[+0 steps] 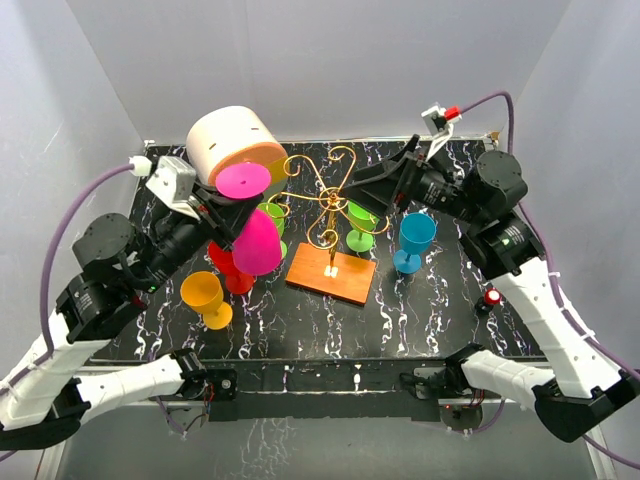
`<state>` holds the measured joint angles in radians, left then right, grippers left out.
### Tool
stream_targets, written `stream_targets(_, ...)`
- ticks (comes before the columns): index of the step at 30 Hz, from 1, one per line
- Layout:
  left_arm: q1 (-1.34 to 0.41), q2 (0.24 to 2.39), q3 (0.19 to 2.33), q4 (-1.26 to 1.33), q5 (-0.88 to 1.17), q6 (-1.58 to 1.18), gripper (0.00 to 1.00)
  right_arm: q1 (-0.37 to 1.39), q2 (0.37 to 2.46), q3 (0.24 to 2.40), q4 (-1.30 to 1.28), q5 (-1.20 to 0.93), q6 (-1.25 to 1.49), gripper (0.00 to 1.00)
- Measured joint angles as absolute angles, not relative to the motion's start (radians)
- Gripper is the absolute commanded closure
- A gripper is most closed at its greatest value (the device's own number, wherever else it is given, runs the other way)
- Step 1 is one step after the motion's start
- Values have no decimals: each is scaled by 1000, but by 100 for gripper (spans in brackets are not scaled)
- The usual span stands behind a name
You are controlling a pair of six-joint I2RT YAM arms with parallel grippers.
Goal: Place the wine glass upside down on the wine glass rack
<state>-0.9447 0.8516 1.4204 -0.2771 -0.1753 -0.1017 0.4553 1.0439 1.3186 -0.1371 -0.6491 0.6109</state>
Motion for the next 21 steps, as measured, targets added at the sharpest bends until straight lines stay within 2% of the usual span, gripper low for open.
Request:
stream_targets(7,-945,800,1296,-269,-170,-86,100,644,1085,1335,-110,-569,587,19)
stream_targets(13,-945,775,1274,-247,-168,-92,100,906,1142,1336,-108,-384,472,7)
stream_targets(18,-945,750,1273,-223,-157,-120,100,1099,1237,1361,-106,-221,337,6)
stream_targets(21,-945,733,1269,-213,-149,-140,100,1152,1284,1372,-96,-167,288,6)
